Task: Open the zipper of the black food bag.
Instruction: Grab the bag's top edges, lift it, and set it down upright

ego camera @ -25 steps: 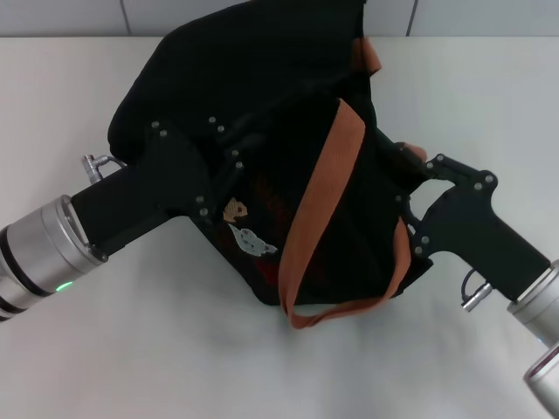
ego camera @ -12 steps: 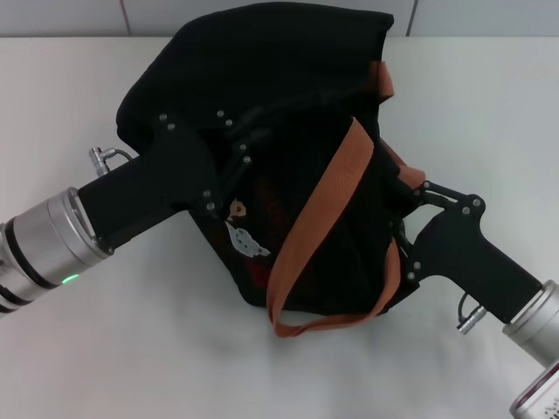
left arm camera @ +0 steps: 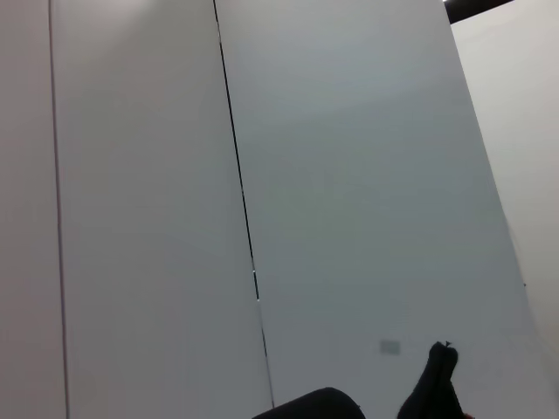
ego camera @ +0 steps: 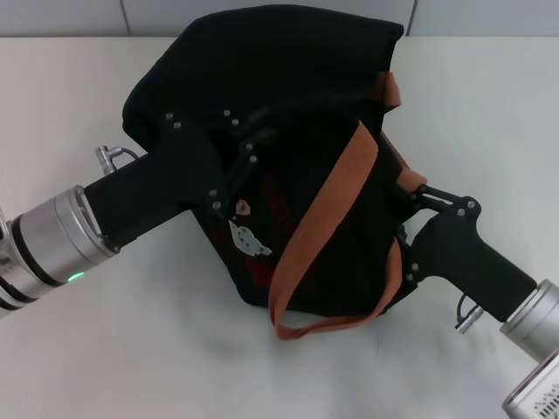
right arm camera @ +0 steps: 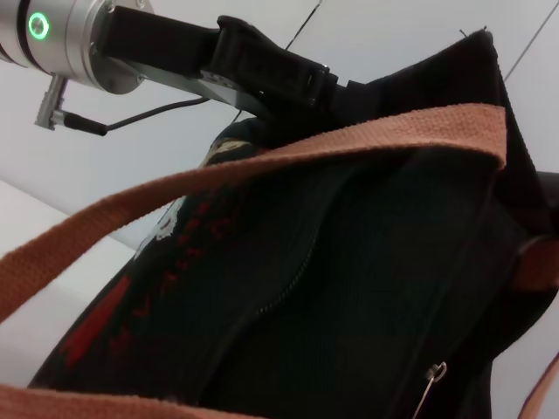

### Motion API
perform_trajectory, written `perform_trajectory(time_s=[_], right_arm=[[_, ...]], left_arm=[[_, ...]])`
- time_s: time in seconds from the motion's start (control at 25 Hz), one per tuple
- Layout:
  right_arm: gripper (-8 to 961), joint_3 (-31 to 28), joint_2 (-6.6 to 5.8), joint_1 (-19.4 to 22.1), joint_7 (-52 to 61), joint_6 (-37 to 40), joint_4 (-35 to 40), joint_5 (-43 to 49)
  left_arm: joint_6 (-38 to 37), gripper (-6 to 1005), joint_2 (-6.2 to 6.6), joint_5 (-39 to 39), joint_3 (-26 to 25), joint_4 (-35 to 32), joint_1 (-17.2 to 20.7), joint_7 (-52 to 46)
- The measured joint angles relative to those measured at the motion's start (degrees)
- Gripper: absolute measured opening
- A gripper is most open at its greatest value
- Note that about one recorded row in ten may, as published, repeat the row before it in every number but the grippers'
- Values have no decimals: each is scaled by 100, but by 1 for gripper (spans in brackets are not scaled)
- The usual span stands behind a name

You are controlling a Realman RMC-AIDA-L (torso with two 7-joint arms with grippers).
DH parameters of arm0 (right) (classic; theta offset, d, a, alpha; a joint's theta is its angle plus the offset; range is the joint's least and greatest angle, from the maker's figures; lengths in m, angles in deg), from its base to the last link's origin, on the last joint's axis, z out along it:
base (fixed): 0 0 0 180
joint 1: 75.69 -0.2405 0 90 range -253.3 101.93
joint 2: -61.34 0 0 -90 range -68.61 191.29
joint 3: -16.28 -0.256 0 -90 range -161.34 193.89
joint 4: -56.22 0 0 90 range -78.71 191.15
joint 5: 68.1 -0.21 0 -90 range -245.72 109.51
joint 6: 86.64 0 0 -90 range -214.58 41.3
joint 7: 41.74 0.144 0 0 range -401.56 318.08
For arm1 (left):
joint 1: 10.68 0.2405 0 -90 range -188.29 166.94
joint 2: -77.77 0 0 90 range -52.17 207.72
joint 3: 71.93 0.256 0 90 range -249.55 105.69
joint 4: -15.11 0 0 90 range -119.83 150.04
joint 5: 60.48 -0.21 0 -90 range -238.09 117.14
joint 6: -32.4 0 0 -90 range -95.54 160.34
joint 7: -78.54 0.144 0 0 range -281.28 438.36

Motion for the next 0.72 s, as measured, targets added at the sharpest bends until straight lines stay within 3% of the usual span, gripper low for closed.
perform_trajectory(time_s=[0.72], right_arm=[[303,-125,5,-209,-8,33,-149,-38]], left_arm=[[-38,141,0,2,98,89,-19,0]])
